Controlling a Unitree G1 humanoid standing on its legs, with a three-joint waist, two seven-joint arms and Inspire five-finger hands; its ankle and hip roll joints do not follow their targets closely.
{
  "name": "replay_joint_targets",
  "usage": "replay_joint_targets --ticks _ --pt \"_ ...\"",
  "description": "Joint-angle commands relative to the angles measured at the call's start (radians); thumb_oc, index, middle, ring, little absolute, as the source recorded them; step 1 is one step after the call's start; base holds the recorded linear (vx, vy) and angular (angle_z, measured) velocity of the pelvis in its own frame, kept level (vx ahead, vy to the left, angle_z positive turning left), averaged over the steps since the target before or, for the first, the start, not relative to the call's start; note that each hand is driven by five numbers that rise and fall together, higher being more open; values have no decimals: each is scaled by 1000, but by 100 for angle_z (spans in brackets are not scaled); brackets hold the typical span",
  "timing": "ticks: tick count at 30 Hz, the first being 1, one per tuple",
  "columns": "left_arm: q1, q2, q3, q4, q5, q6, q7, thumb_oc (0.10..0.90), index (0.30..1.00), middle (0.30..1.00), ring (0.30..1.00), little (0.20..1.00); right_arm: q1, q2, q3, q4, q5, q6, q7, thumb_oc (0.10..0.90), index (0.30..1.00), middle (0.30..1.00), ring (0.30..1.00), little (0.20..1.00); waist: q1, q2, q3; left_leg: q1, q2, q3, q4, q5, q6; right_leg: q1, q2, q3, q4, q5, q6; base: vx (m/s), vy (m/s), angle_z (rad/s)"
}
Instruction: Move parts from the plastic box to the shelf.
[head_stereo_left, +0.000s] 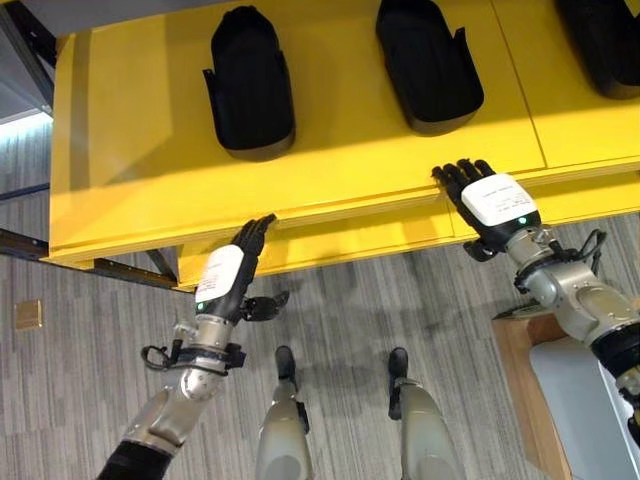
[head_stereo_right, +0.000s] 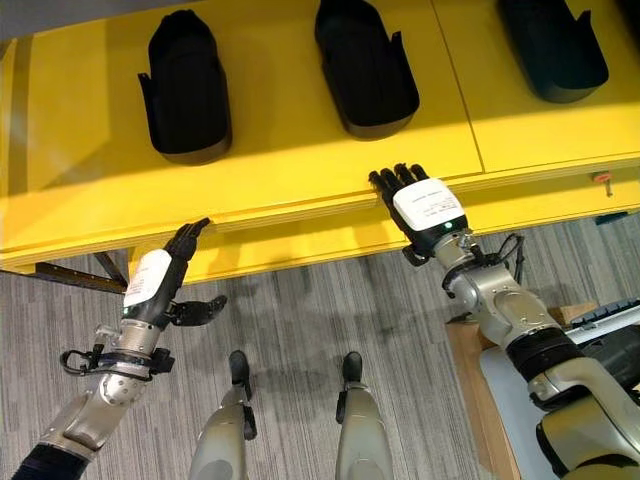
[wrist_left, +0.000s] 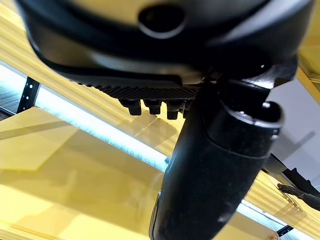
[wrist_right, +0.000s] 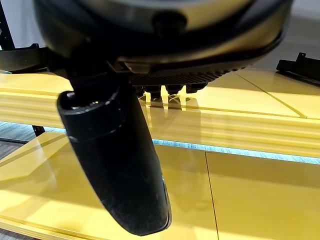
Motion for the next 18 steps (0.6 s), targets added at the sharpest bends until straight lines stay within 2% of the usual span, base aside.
replay_joint_targets --ticks 1,18 --pt "30 41 12 -38 -58 -13 1 900 1000 1000 1000 1000 -126 -21 24 69 17 39 8 900 1000 1000 1000 1000 25 -48 -11 20 72 -23 -25 46 -27 62 -67 -5 -78 78 40 0 0 0" --pt "24 41 14 -19 -84 -6 -3 900 1000 1000 1000 1000 -215 0 37 146 84 61 10 900 1000 1000 1000 1000 40 -44 -4 1 65 -32 -23 45 -24 53 -72 -11 -74 79 37 0 0 0"
